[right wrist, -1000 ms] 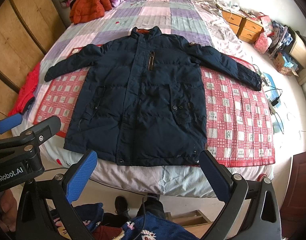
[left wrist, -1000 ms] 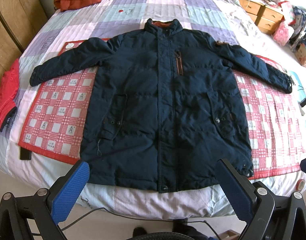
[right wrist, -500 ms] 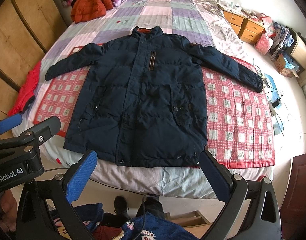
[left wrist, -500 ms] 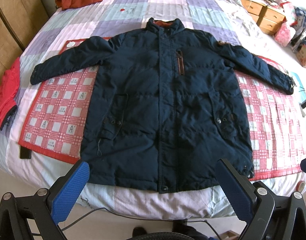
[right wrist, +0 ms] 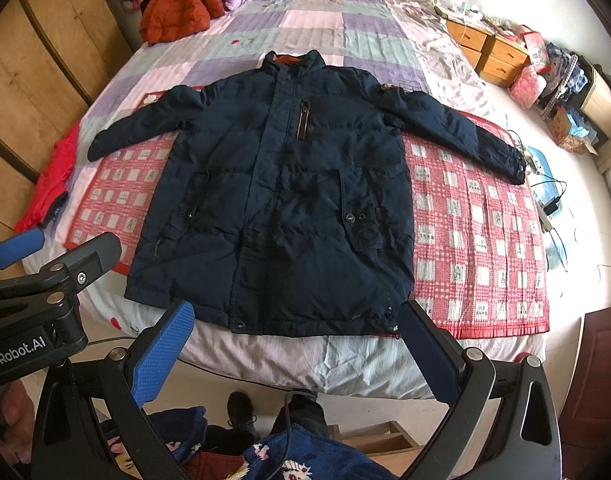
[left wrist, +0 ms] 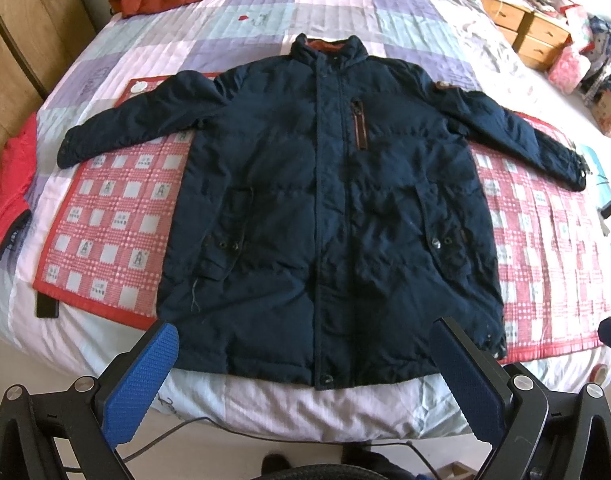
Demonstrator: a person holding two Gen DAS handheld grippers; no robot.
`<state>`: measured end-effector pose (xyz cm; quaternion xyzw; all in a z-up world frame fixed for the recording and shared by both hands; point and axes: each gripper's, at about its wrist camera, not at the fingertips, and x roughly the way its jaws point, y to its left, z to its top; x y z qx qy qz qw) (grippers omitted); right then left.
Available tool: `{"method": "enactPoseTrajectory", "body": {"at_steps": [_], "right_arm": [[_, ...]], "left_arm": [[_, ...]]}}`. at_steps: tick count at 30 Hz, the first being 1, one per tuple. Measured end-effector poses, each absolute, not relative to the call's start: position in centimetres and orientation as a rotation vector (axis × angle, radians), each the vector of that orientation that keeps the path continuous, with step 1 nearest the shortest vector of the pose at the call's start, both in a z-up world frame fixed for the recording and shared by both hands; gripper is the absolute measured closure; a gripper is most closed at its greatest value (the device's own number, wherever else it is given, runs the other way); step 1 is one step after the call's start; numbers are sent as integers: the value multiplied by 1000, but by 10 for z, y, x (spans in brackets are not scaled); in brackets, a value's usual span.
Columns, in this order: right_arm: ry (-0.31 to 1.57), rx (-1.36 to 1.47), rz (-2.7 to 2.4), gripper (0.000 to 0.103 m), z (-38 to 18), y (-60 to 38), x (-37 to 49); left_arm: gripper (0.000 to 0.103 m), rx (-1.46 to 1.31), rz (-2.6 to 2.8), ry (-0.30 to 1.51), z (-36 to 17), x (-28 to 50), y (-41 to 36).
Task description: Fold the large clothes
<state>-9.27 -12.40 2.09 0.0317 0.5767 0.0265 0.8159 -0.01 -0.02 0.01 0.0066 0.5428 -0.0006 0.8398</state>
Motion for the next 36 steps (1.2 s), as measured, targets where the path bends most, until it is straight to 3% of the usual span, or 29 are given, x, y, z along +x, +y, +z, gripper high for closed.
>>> {"method": "enactPoseTrajectory", "body": {"at_steps": [23, 36], "right_arm": [[1248, 76, 62, 0, 6, -130, -81], [1233, 86, 74, 0, -1, -160, -59]], "left_arm": [[0, 18, 3, 1166, 7, -16, 9], [0, 9, -32, 1145, -19, 22, -22]]}}
